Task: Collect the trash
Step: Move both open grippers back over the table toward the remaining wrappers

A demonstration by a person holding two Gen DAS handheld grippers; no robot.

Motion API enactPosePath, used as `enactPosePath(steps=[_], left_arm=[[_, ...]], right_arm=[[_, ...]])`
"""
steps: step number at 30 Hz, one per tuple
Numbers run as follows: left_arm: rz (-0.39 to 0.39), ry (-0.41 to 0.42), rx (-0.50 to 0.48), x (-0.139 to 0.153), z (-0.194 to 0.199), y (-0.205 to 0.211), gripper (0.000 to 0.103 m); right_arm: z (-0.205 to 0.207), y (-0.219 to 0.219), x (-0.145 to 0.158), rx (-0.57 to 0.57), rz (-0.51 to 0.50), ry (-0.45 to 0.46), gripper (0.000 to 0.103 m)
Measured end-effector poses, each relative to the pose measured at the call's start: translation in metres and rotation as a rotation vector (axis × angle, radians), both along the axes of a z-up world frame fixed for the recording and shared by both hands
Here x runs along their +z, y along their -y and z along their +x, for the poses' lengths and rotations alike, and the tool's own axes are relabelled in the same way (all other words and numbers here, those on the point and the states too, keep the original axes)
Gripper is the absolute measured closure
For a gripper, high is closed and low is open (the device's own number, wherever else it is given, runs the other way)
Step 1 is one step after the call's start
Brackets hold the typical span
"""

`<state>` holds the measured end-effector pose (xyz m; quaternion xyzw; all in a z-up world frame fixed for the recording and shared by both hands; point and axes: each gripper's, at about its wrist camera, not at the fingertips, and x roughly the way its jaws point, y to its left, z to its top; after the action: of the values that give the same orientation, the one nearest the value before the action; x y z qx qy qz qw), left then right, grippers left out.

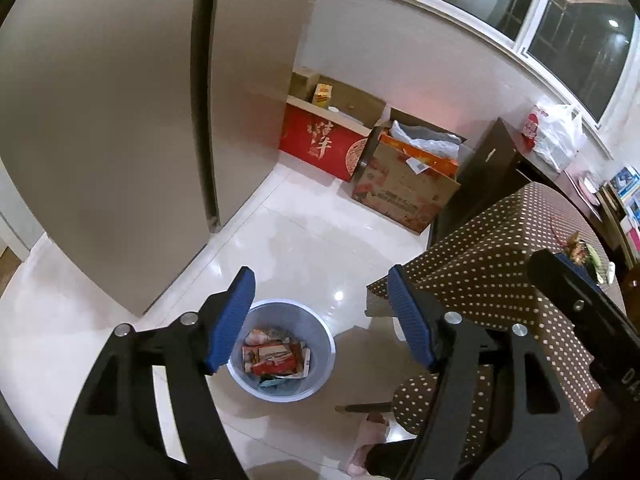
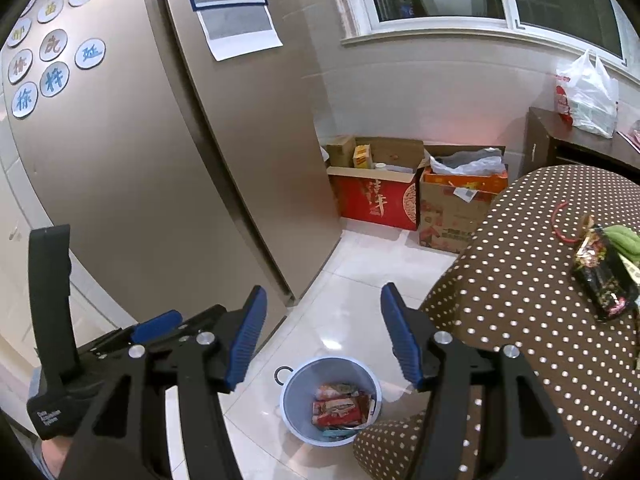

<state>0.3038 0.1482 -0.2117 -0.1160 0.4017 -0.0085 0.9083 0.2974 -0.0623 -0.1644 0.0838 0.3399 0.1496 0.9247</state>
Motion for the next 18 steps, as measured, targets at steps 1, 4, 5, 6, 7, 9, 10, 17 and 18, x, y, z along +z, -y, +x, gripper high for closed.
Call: enactPosePath(steps=[1, 4, 5, 6, 7, 9, 10, 17, 18], left_arm=[[0.002, 0.005, -0.004, 0.003, -0.001, 0.002, 0.035], [0.008, 0.023, -0.019, 0.014, -0.007, 0.013, 0.035], [0.013, 0.030, -0.025, 0.019, -0.011, 0.019, 0.035], [0.016, 0.036, -0.031, 0.022, -0.014, 0.023, 0.035], [0.019, 0.041, -0.038, 0.026, -0.016, 0.028, 0.035], [0.026, 0.054, -0.056, 0.034, -0.020, 0.041, 0.035], [0.029, 0.060, -0.066, 0.039, -0.022, 0.048, 0.035], [0.046, 0.086, -0.182, 0.058, -0.034, 0.121, 0.035], [0.047, 0.085, -0.194, 0.059, -0.034, 0.129, 0.035]], right_arm=[[-0.003, 0.003, 0.002, -0.003, 0.002, 0.003, 0.044], [-0.013, 0.014, 0.009, -0.013, 0.008, 0.013, 0.043], [-0.016, 0.018, 0.011, -0.018, 0.011, 0.017, 0.043], [-0.020, 0.024, 0.015, -0.026, 0.012, 0.022, 0.043], [-0.024, 0.032, 0.018, -0.035, 0.014, 0.028, 0.043], [-0.030, 0.044, 0.022, -0.051, 0.022, 0.034, 0.043], [-0.035, 0.052, 0.025, -0.061, 0.024, 0.038, 0.043], [-0.061, 0.119, 0.032, -0.163, 0.027, 0.052, 0.042], [-0.064, 0.134, 0.032, -0.186, 0.024, 0.047, 0.042]])
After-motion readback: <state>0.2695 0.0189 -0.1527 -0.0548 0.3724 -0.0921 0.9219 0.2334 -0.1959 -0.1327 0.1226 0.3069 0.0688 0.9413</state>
